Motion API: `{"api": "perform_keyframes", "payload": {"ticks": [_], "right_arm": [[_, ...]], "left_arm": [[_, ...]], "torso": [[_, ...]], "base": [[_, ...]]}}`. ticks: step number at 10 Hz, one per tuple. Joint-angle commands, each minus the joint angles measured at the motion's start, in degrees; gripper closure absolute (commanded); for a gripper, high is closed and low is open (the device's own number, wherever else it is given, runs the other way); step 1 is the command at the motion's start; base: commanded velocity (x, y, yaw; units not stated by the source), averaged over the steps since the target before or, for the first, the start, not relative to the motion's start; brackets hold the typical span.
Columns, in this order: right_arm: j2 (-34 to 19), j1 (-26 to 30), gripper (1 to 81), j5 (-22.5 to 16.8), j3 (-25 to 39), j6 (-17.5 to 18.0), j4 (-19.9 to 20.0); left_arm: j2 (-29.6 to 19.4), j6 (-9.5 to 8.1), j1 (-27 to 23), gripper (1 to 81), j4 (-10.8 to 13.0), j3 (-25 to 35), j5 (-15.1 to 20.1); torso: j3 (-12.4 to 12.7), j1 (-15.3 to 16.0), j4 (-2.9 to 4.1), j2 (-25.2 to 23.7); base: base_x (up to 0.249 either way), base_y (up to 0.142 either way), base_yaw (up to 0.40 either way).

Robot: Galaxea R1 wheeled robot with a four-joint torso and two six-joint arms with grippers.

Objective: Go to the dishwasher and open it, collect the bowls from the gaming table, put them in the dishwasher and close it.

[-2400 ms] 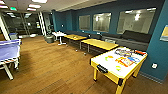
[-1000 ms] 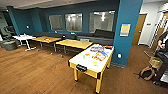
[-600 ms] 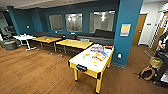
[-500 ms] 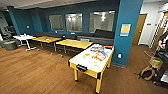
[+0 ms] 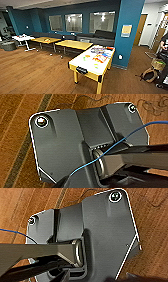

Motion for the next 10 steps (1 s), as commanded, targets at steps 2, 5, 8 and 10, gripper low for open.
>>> {"api": "perform_keyframes", "payload": {"ticks": [2, 5, 8, 10], "right_arm": [[-0.3, 2.2, 1.0, -2.8, 0.2, -0.2, -0.5], [-0.3, 2.2, 1.0, -2.8, 0.2, -0.2, -0.5], [-0.3, 2.2, 1.0, -2.8, 0.2, -0.3, -0.5], [-0.3, 2.3, 1.0, -2.8, 0.2, -0.3, -0.5]], "left_arm": [[-0.4, 0.29, -2.3, 1.0, 0.6, 0.2, 3.0], [-0.4, 0.29, -2.2, 1.0, 0.6, 0.2, 3.0], [-0.3, 0.29, -2.2, 1.0, 0.6, 0.2, 3.0], [-0.3, 0.29, -2.2, 1.0, 0.6, 0.2, 3.0]], "torso": [[0.0, 0.0, 0.0, 0.0], [0.0, 0.1, 0.0, 0.0], [0.0, 0.1, 0.0, 0.0], [0.0, 0.1, 0.0, 0.0]], "base": [[0.189, 0.0, 0.0], [0.182, 0.0, 0.0], [0.155, 0.0, 0.0], [0.152, 0.0, 0.0]]}}
